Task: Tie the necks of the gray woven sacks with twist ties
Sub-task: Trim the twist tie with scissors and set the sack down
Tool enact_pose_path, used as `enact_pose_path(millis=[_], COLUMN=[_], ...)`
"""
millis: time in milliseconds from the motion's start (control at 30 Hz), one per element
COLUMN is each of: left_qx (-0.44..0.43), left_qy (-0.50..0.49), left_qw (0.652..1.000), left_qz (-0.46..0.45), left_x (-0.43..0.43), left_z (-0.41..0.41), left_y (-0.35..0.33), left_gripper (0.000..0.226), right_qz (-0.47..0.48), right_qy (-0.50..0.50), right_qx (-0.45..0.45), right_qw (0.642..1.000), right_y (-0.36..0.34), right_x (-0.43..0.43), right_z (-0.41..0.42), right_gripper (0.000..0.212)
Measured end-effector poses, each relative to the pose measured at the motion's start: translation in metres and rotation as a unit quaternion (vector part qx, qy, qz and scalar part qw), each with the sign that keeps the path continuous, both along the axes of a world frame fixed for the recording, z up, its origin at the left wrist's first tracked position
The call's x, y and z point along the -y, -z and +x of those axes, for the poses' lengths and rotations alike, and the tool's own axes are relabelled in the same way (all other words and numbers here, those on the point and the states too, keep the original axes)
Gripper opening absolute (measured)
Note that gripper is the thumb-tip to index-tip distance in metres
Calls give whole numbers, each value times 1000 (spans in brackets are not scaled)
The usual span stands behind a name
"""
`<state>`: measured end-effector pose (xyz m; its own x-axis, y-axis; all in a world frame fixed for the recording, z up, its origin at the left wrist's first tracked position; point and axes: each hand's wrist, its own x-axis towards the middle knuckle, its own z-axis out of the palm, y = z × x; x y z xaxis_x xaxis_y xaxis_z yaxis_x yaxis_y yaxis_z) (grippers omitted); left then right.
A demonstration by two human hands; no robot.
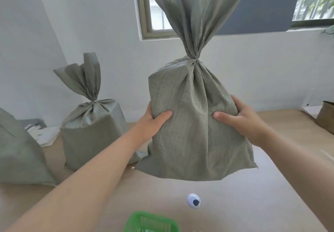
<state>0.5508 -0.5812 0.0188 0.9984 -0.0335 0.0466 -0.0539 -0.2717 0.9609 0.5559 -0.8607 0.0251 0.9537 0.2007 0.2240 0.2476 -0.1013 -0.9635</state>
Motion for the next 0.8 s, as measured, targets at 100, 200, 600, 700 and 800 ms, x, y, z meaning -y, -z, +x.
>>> enact_pose_path(millis=[100,200,600,700,800], left_qx=[-3,-3,-20,-40,-72], left_qy=[-13,-24,-85,-90,-88], left_qw=[1000,1000,996,995,994], left_qz=[-2,-13,-26,-12,-4], left_x=[5,6,-6,-11,-14], left_z=[39,71,152,157,159], left_y=[33,64,159,176,190], left_gripper=[57,51,43,41,45], right_qz=[-13,-31,-52,-72,-84], right_qy=[-15,-36,-45,-42,-28], right_qx=[-8,-19,-30,-34,-40], right_qw=[1000,999,997,996,995], right_y=[30,58,151,170,185], right_x=[6,6,-11,-17,-24], right_z=[45,83,176,182,182], right_gripper=[58,55,57,55,50])
